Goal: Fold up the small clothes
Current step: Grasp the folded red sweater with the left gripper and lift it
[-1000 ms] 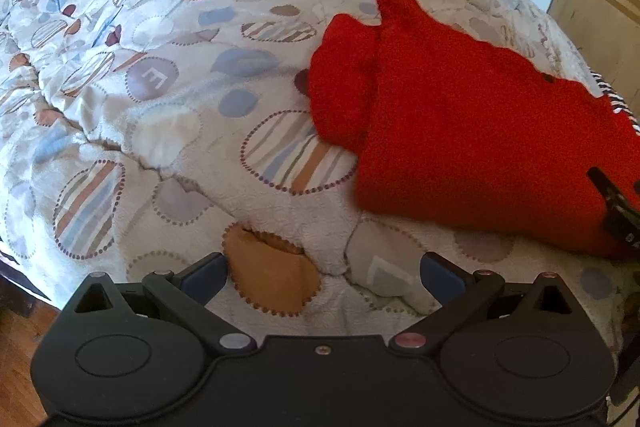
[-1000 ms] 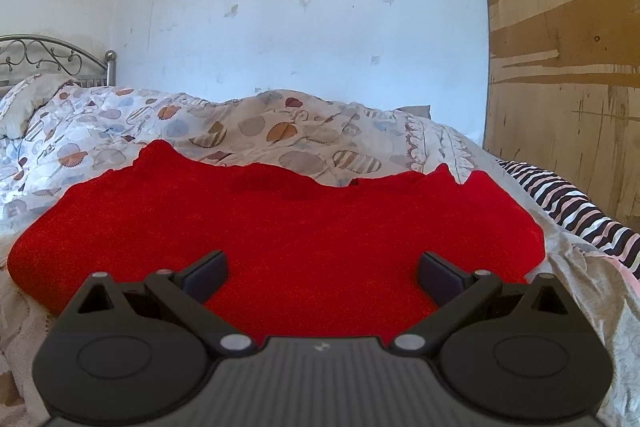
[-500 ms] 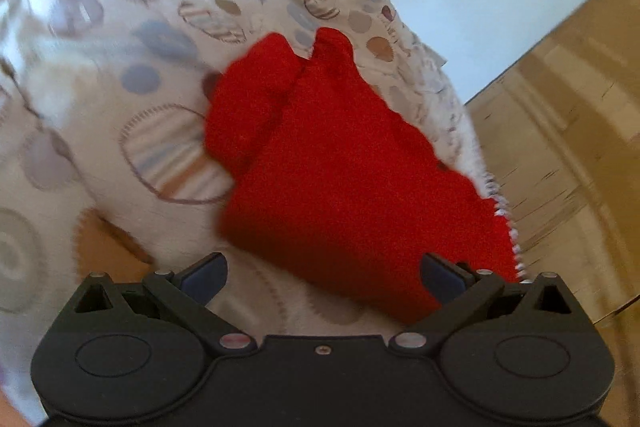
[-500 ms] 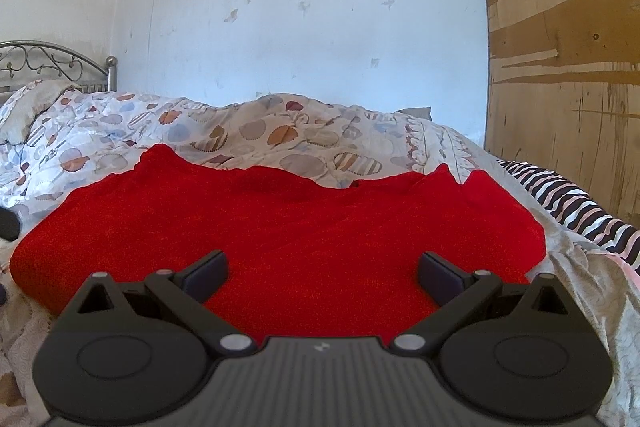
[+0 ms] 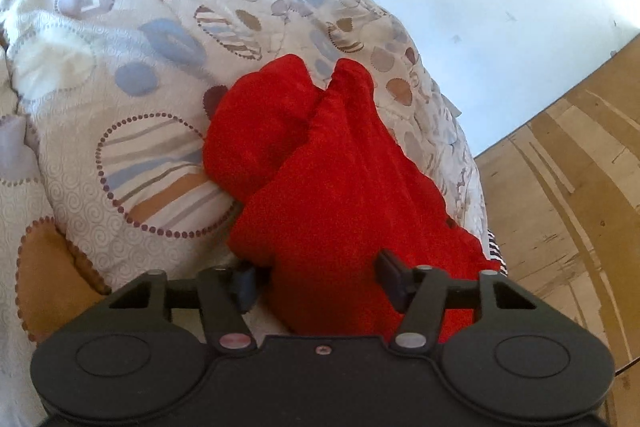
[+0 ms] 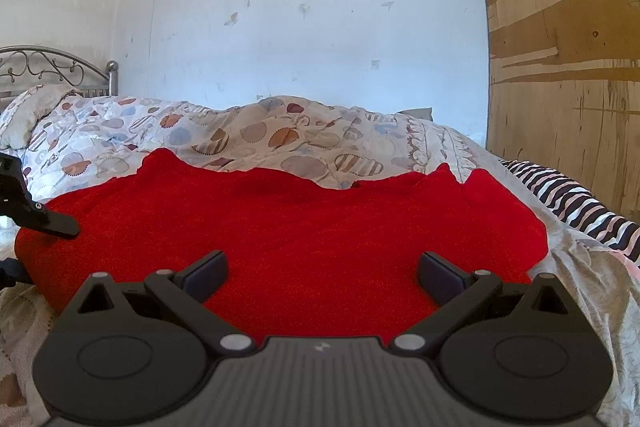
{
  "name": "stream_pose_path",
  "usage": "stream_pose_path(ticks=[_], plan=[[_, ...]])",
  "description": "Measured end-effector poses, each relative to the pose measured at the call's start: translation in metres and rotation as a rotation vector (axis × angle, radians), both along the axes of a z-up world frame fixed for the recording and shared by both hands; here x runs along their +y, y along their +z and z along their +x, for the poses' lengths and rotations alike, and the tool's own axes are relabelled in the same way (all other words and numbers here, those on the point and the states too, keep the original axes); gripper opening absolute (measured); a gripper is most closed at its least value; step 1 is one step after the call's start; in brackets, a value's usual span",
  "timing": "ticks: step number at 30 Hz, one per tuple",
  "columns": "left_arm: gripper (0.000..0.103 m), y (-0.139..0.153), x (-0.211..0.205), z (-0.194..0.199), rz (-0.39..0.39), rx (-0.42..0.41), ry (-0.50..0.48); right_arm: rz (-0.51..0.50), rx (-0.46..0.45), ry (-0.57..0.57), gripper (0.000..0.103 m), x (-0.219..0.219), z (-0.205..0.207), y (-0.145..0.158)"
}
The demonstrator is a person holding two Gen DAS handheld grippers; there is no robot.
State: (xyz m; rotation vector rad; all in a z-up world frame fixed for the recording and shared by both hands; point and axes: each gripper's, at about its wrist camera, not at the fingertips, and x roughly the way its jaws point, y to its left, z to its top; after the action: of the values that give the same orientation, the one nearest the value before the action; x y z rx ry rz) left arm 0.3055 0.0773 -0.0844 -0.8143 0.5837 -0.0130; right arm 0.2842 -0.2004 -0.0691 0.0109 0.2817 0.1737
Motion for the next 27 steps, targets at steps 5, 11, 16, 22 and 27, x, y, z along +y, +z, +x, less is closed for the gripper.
stream_pose_path(ticks=[5, 11, 16, 22, 27], plan=[[0.062, -0.005, 0.005, 0.006, -0.013, 0.026, 0.030, 0.001, 0.000, 0.000, 0.103, 0.000, 0.000, 0.000], [0.043, -0.006, 0.016, 0.011, -0.052, 0.035, 0.078, 0.001, 0.000, -0.001, 0.103, 0.000, 0.000, 0.000], [0.032, 0.012, 0.004, 0.014, 0.038, 0.013, 0.067, -0.008, 0.015, -0.002, 0.103, 0.000, 0.000, 0.003], [0.029, 0.045, -0.014, 0.031, 0.177, -0.036, 0.007, -0.048, 0.078, 0.003, 0.103, 0.002, 0.008, 0.015], [0.028, 0.070, -0.037, 0.040, 0.293, -0.098, -0.054, -0.069, 0.090, 0.006, 0.103, 0.000, 0.005, 0.020]])
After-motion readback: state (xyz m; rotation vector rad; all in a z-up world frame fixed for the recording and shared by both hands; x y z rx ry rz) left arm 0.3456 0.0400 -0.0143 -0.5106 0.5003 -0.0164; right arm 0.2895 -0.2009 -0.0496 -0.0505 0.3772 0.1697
